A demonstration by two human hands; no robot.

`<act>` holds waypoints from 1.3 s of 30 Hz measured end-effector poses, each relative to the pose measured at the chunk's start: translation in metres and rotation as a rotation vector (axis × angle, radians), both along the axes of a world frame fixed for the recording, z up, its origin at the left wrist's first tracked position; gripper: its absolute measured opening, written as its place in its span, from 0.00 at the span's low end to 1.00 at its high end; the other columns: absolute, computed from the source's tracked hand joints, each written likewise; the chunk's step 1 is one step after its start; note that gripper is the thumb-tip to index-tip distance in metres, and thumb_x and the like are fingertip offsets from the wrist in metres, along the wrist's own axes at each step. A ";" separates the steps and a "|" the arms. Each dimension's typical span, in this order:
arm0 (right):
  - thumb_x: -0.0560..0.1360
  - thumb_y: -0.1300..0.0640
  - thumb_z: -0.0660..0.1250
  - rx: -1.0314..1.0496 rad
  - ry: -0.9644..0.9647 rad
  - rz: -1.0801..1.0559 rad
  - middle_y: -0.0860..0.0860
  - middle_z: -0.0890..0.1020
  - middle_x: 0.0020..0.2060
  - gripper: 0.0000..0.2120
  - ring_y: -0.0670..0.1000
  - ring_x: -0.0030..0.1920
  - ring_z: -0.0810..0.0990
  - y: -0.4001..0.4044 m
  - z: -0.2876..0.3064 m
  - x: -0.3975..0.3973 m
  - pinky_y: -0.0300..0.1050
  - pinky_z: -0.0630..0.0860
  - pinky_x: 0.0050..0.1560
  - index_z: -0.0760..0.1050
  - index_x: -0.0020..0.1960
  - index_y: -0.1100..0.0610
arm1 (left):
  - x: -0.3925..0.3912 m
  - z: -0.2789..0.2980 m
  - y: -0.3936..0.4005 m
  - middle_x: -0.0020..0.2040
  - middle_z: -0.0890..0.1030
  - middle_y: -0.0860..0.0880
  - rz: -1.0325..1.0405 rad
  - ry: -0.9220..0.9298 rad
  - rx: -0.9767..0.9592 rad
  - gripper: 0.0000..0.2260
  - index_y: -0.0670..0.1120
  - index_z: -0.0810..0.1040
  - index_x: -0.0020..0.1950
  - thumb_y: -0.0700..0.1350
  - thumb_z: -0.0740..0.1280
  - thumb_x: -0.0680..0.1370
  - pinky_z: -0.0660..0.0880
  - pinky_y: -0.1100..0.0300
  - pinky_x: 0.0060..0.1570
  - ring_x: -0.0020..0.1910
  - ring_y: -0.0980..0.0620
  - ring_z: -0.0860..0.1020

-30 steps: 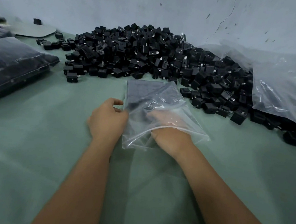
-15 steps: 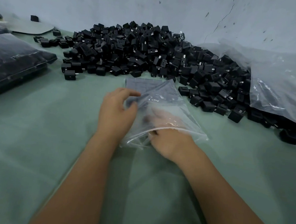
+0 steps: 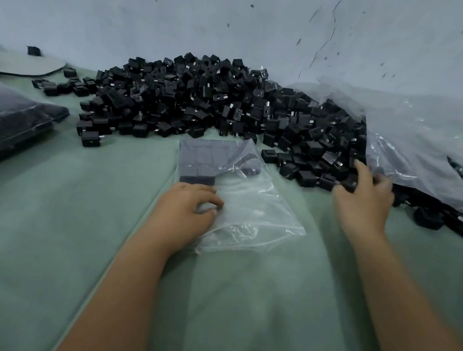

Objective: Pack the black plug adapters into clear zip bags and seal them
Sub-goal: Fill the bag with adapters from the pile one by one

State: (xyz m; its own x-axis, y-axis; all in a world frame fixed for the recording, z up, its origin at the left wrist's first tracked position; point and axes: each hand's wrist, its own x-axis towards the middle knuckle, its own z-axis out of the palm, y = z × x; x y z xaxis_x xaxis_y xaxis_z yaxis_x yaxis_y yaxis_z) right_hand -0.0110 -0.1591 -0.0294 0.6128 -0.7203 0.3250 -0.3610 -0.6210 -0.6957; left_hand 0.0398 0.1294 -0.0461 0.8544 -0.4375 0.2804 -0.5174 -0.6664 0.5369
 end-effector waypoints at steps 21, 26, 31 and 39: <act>0.71 0.63 0.70 0.164 -0.722 0.106 0.45 0.71 0.47 0.18 0.35 0.41 0.73 0.074 0.001 -0.027 0.30 0.72 0.44 0.76 0.59 0.50 | -0.017 0.010 -0.004 0.51 0.79 0.59 -0.223 0.112 -0.028 0.15 0.58 0.82 0.55 0.56 0.76 0.70 0.71 0.65 0.56 0.52 0.62 0.75; 0.70 0.58 0.67 -0.340 -0.623 0.627 0.52 0.74 0.50 0.16 0.49 0.44 0.76 0.147 -0.001 -0.037 0.42 0.77 0.40 0.76 0.57 0.59 | -0.022 0.009 -0.006 0.35 0.81 0.59 -0.063 0.181 -0.281 0.04 0.55 0.81 0.41 0.46 0.71 0.74 0.72 0.66 0.36 0.34 0.64 0.76; 0.66 0.56 0.64 -0.511 -0.315 0.764 0.52 0.75 0.43 0.14 0.52 0.36 0.74 0.152 -0.005 -0.040 0.46 0.74 0.30 0.80 0.50 0.59 | -0.018 0.009 -0.002 0.33 0.80 0.53 0.145 0.043 -0.381 0.06 0.50 0.81 0.37 0.45 0.70 0.74 0.73 0.55 0.38 0.32 0.57 0.75; 0.61 0.61 0.76 -0.750 0.018 0.548 0.55 0.76 0.41 0.21 0.54 0.33 0.76 0.156 -0.007 -0.035 0.40 0.61 0.30 0.77 0.53 0.58 | -0.028 0.018 -0.006 0.34 0.81 0.56 0.068 -0.128 -0.474 0.06 0.47 0.83 0.38 0.40 0.72 0.74 0.68 0.74 0.38 0.35 0.61 0.75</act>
